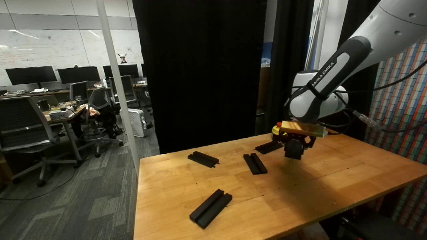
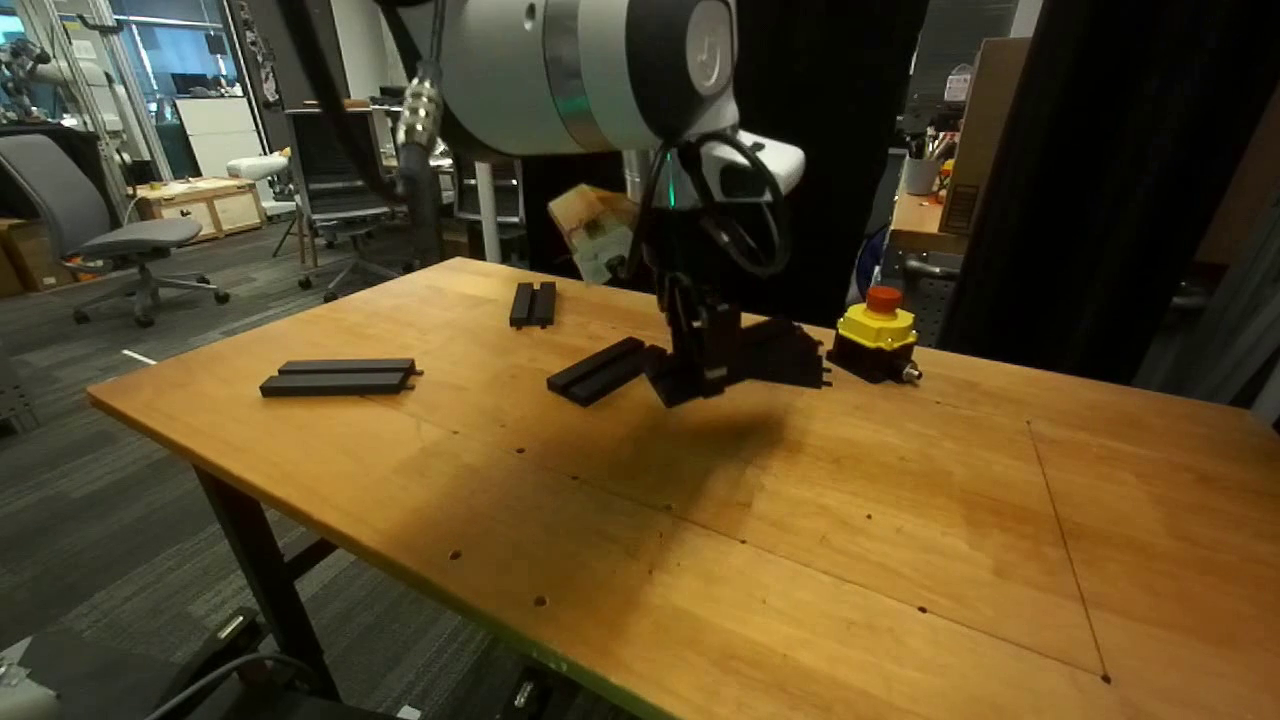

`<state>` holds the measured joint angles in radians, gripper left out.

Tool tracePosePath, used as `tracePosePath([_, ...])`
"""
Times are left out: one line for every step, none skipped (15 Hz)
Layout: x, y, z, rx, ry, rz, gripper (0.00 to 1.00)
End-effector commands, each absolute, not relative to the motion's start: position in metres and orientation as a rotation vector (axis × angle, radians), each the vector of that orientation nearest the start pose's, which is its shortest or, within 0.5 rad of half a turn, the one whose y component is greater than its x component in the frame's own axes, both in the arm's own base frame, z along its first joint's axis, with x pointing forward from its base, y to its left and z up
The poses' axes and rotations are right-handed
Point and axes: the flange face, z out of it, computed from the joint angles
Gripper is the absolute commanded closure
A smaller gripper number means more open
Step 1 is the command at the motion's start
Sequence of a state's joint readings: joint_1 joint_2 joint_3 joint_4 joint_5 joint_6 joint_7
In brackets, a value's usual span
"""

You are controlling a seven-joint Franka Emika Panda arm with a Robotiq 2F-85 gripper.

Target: Stack up the black pads

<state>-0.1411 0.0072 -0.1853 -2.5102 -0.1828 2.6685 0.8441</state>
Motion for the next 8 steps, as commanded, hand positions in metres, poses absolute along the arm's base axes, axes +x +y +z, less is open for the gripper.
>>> tracePosePath([0.489, -0.118, 0.326, -2.887, 1.262, -0.378, 0.55])
tracePosePath([0.498, -0.109, 0.329, -2.903, 1.177, -0.398, 0.55])
tracePosePath([0.505, -0.101, 0.33, -2.917, 1.092, -0.406, 0.55])
tracePosePath([0.511, -0.094, 0.33, -2.921, 1.021, -0.408, 0.55])
tracePosePath([0.515, -0.088, 0.327, -2.919, 0.961, -0.397, 0.55])
tracePosePath([0.519, -0.084, 0.326, -2.915, 0.914, -0.385, 0.55])
tracePosePath([0.522, -0.08, 0.321, -2.912, 0.871, -0.366, 0.55])
tracePosePath([0.526, -0.077, 0.318, -2.91, 0.836, -0.345, 0.55])
